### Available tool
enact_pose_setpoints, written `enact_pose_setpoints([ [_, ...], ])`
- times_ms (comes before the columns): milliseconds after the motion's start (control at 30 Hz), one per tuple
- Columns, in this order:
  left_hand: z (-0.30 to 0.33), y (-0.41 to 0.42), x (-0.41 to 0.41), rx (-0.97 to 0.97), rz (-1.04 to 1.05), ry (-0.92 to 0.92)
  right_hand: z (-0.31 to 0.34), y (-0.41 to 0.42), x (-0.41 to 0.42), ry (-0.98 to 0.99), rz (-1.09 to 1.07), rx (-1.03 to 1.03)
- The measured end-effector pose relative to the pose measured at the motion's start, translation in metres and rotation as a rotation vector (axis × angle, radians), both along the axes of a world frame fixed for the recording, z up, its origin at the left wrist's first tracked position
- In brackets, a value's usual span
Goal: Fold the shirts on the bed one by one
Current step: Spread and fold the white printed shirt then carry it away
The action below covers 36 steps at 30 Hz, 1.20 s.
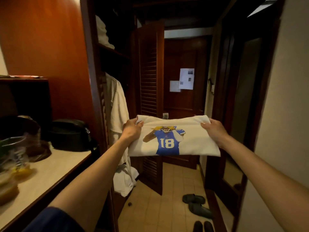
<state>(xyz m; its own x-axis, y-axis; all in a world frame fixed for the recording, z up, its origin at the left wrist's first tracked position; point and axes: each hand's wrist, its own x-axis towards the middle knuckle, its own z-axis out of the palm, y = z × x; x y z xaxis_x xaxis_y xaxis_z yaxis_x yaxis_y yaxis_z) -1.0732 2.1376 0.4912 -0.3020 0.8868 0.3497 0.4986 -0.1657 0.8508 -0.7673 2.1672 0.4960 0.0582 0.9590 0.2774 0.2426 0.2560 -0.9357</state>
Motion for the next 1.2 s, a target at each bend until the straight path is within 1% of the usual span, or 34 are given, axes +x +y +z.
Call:
enact_pose_setpoints([
  [167,-0.003,0.117,-0.01,0.01,-0.005,-0.005,-0.004,0.108,-0.011,-0.014,-0.017,-0.018],
  [333,-0.028,0.227,-0.034,-0.042,0.052,-0.004,-0.026,0.229,-0.036,-0.003,-0.002,-0.041],
  [500,-0.04,0.345,-0.068,-0.038,0.144,0.072,-0.047,0.372,-0.068,-0.013,0.083,-0.031],
  [633,-0.042,0.425,-0.104,-0.038,0.228,0.062,-0.049,0.487,-0.107,-0.069,0.183,-0.022],
  [767,-0.049,0.482,-0.156,-0.031,0.34,0.003,-0.059,0.58,-0.171,-0.119,0.288,-0.006],
  [933,-0.068,0.529,-0.236,-0.041,0.49,-0.004,-0.075,0.667,-0.27,-0.155,0.439,0.013],
  [1067,-0.09,0.561,-0.304,-0.03,0.618,-0.052,-0.093,0.721,-0.357,-0.084,0.588,-0.038],
  [1200,-0.115,0.579,-0.364,-0.036,0.764,-0.141,-0.113,0.764,-0.44,-0.065,0.708,-0.108],
])
